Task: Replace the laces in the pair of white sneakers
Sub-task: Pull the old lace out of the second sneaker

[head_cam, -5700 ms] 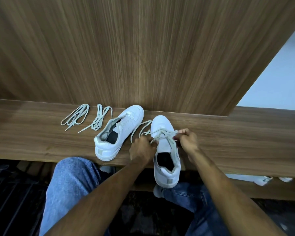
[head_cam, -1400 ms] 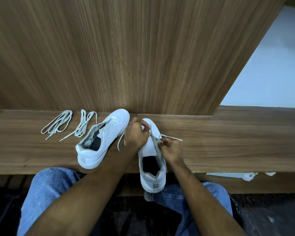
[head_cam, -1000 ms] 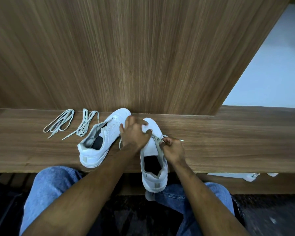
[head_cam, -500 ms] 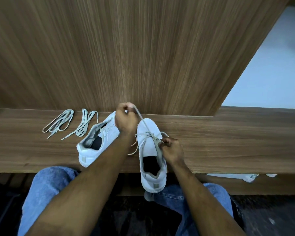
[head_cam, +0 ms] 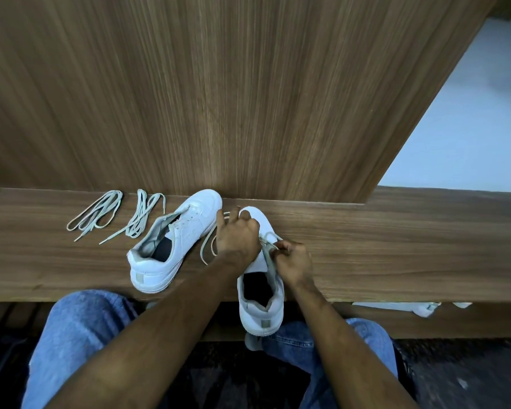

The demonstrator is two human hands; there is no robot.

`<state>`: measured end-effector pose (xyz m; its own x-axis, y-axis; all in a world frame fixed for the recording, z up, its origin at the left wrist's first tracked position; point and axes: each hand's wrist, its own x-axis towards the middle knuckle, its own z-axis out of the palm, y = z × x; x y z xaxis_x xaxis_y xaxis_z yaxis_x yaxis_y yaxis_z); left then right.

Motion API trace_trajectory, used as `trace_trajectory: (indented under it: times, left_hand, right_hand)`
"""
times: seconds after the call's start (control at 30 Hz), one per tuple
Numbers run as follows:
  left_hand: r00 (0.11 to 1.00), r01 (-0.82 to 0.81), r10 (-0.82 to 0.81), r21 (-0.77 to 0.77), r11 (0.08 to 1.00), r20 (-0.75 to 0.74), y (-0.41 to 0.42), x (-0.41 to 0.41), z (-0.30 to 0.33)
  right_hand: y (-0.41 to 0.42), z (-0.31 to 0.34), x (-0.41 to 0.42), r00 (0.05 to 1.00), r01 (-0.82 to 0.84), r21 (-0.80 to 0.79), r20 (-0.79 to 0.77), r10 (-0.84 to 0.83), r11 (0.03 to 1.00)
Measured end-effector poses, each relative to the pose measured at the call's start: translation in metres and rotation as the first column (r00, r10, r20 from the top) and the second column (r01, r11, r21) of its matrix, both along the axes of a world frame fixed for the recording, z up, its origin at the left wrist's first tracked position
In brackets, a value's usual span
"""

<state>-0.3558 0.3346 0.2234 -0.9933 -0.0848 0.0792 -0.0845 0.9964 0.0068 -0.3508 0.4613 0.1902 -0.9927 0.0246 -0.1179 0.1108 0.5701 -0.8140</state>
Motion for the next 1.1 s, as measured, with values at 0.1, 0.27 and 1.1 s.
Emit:
trace_trajectory:
  times: [0.1,0.27,1.1]
  left_hand:
    - [0.998,0.054,-0.056,-0.091,0.994,-0.019,-0.003,0.000,0.008]
    - [0.964,0.091,-0.062,0.101,0.991,-0.257,-0.022,-0.008,0.034]
    - [0.941,-0.105,0.248,0.496,0.862,-0.232,-0.031,-0.015,0.044]
  right_hand:
    - [0.000,0.001,0.001,1.000,0.002,0.003,0.002,-0.002,1.000]
    - [0.002,0.002,0.001,1.000,0.008,0.007,-0.004,-0.008,1.000]
    - [0.001,0.004,0.002,1.000,-0.003,-0.002,0.000,0.003,1.000]
